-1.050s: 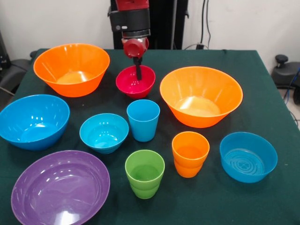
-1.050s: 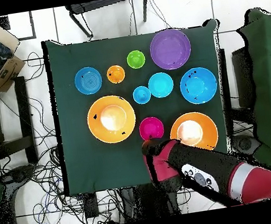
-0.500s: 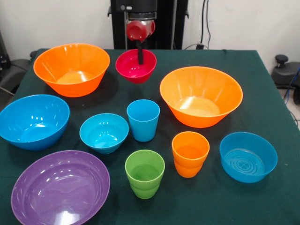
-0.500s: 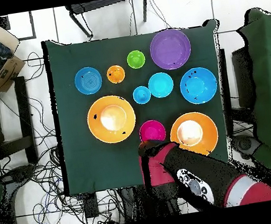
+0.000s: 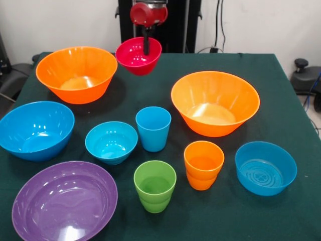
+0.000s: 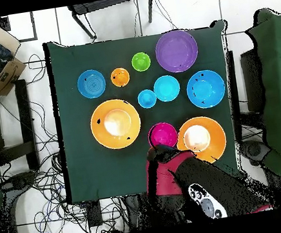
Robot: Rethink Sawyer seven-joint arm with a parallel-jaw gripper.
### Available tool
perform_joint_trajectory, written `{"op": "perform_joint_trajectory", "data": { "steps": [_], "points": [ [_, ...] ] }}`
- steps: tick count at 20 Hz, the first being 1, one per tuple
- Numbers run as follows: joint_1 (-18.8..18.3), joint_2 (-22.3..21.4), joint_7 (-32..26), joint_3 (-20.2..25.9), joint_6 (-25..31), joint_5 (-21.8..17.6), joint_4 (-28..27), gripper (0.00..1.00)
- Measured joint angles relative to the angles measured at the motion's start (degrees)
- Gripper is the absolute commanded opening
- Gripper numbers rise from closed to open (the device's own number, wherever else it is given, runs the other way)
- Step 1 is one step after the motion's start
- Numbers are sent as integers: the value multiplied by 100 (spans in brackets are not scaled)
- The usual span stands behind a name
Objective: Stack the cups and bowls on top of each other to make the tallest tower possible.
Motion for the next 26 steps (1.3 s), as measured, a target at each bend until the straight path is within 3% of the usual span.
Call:
{"op": "perform_joint_trajectory", "data": {
  "steps": [13, 20, 26],
  "points": [
    [183, -620, 0, 37, -13, 1120, 22, 0],
    [820, -692, 0, 31, -12, 1186, 21, 0],
    [1706, -566, 2, -167, -14, 1174, -1, 0]
  ]
}}
